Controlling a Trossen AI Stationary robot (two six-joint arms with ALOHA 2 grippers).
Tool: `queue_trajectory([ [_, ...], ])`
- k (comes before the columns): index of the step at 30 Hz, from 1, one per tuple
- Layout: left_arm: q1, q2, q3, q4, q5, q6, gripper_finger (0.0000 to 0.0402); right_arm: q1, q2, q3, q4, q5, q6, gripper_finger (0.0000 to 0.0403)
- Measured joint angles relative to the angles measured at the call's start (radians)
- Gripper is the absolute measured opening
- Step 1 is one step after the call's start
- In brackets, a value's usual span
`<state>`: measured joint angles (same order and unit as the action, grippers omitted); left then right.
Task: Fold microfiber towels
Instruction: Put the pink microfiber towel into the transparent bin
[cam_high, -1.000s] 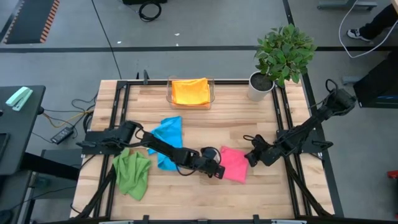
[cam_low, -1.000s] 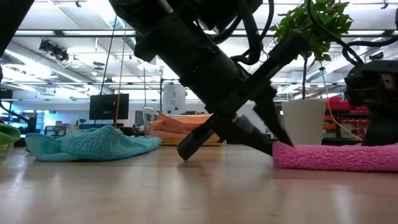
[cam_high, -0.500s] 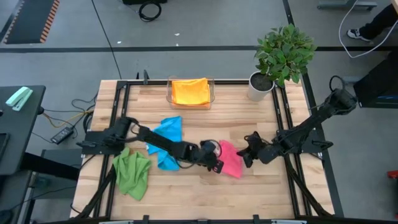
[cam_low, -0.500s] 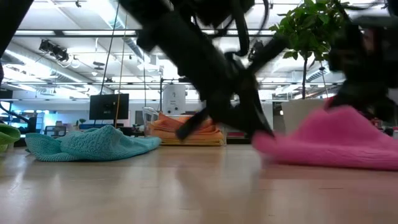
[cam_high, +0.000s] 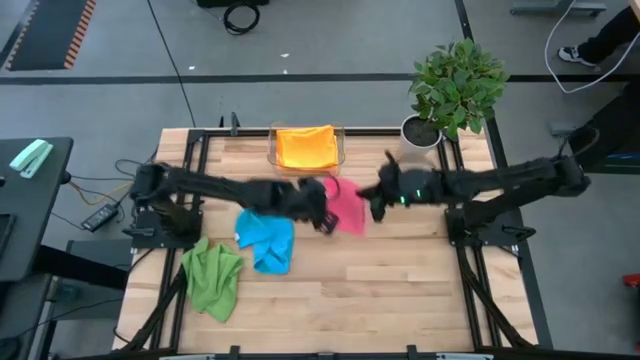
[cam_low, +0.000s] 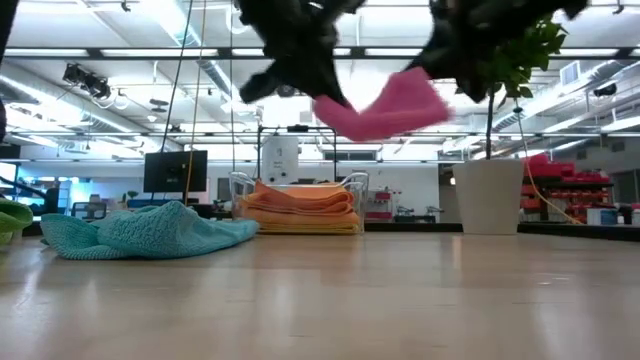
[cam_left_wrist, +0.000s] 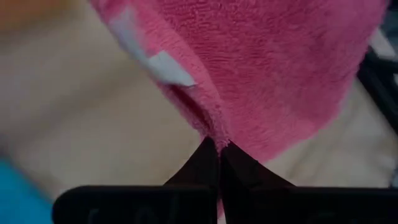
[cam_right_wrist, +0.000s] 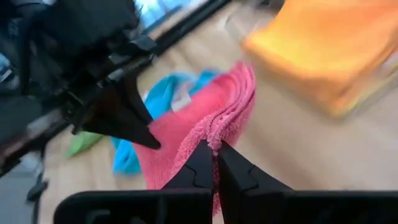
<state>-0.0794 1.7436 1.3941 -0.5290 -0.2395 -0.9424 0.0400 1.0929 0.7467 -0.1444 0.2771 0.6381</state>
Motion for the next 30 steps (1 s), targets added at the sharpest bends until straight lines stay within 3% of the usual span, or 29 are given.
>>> queue_trajectory([
  [5,0.152,-0.115,0.002,-0.152,-0.009,0.123,0.0007,-0.229,0.095,0.098,0.005,-0.142,-0.134,0.0007],
  [12,0.387,-0.135,-0.002,-0.231,0.026,0.353,0.0009,-0.442,0.441,0.373,0.045,-0.261,-0.268,0.0007],
  [16,0.523,-0.127,-0.044,-0.199,0.061,0.425,0.0007,-0.512,0.635,0.568,-0.038,-0.280,-0.299,0.0006],
  [21,0.658,-0.127,-0.151,-0.051,0.230,0.464,0.0010,-0.567,0.804,0.742,-0.112,-0.279,-0.309,0.0006],
  [30,0.713,-0.127,-0.298,0.068,0.349,0.483,0.0010,-0.597,0.964,0.883,-0.143,-0.285,-0.314,0.0006],
])
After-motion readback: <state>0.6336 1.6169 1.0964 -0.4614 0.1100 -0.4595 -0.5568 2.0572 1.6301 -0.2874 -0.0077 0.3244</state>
